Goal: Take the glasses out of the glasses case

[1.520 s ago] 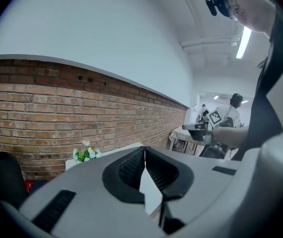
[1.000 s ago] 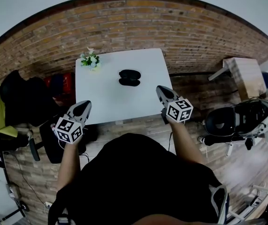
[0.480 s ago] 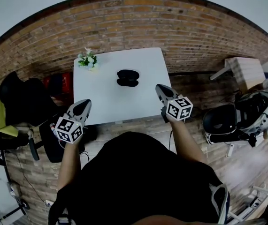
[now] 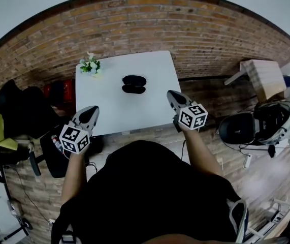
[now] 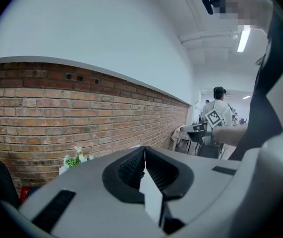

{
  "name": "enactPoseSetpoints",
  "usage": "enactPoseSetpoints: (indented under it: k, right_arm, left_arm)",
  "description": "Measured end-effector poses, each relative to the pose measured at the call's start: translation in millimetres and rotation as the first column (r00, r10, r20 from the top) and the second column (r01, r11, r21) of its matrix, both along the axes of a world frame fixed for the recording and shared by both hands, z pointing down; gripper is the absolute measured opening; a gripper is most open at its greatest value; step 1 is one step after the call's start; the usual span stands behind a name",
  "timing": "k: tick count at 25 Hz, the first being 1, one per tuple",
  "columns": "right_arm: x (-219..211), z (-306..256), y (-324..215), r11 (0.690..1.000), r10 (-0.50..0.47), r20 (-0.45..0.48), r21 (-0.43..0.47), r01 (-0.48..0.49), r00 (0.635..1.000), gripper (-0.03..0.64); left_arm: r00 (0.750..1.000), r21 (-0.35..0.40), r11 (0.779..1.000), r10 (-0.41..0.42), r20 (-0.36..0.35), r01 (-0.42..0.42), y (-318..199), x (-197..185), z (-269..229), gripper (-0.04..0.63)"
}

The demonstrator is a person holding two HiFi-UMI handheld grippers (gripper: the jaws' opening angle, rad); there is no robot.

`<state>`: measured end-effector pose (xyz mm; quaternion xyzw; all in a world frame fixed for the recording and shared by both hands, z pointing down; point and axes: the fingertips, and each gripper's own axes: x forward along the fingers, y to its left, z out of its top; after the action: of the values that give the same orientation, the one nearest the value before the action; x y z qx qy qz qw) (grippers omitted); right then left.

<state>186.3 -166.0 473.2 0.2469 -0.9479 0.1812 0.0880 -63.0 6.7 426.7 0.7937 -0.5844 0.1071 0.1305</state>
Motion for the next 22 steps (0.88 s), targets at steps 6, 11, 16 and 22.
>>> enactPoseSetpoints:
  k: [6, 11, 16, 22]
  right_arm:
    - [10, 1, -1, 1.000, 0.003, -0.006, -0.008, -0.003, 1.000, 0.015]
    - [7, 1, 4, 1.000, -0.014, -0.015, -0.004, 0.014, 1.000, 0.015]
    - [0, 0, 6, 1.000, -0.026, -0.006, -0.008, 0.026, 1.000, 0.015]
    - [-3, 6, 9, 1.000, -0.026, -0.008, -0.018, 0.025, 1.000, 0.015]
  left_arm:
    - [1.000, 0.012, 0.999, 0.029, 0.008, -0.029, -10, 15, -1, 0.011]
    - [1.000, 0.013, 1.000, 0.026, 0.005, -0.026, -4, 18, -1, 0.011]
    - [1.000, -0.008, 1.000, -0.001, 0.013, 0.001, 8, 10, 2, 0.011]
    - [1.000, -0.009, 1.000, 0.000, 0.007, 0.000, 11, 9, 4, 0.012]
